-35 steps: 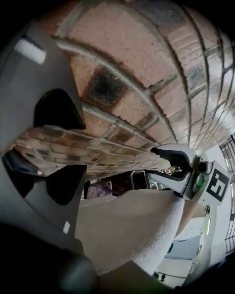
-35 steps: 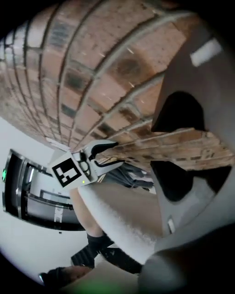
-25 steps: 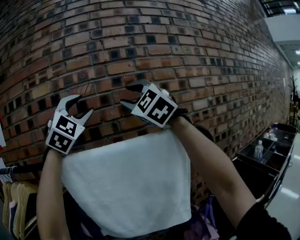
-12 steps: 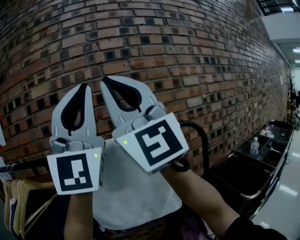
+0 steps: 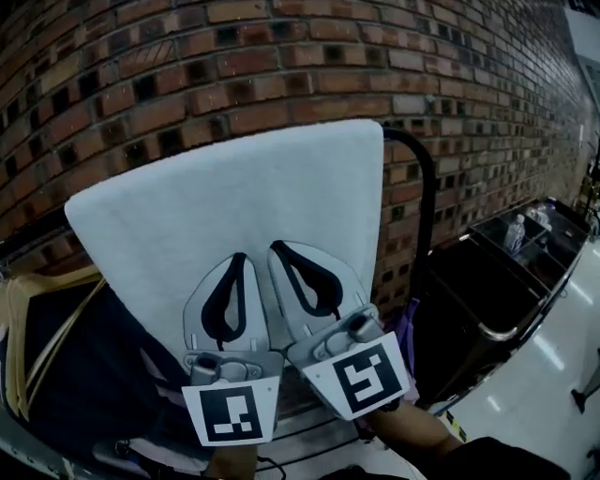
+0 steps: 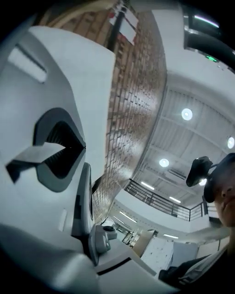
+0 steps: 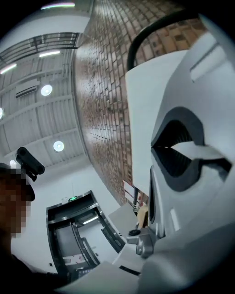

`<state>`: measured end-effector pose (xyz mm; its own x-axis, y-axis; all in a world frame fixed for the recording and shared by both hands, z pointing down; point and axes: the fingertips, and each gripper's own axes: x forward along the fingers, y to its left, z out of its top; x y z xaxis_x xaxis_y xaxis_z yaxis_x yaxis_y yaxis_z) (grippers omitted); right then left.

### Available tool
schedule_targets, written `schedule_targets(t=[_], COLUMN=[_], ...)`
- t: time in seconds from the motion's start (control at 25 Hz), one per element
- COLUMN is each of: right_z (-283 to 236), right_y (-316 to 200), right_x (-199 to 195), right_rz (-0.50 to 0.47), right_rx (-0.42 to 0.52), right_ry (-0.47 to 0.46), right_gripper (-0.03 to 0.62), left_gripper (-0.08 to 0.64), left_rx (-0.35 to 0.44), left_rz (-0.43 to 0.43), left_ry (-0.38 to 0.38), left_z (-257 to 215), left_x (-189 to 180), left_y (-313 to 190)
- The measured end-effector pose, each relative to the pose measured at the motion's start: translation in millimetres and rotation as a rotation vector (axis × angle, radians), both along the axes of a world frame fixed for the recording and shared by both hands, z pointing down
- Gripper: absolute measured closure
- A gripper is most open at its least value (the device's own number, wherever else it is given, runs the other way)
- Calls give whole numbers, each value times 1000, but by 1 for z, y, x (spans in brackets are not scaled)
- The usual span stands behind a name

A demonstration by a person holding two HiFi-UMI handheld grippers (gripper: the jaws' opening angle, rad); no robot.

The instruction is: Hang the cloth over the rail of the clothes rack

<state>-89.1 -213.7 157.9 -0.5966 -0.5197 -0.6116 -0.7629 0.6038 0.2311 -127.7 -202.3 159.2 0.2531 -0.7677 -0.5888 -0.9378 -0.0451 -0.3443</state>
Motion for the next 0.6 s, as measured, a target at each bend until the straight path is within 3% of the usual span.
schedule_targets(t=[0.16, 0.28, 0.4, 0.6], right_z=[92, 144, 177, 197], right_y=[-12, -12, -7, -4], right_x=[-6, -7, -6, -4], right_rz=[15, -6, -10, -6], right_rx=[-154, -276, -339, -366], right_ry=[130, 164, 174, 191], right_gripper=[588, 588, 588, 588], left_gripper=[556, 555, 555, 556], left_rx=[-191, -310, -355, -396], left_rz=[-7, -20, -22, -19], left_ry=[57, 73, 55, 66], left_z=[91, 143, 173, 197], left_x=[-1, 0, 3, 7], left_y=[-12, -11, -4, -3])
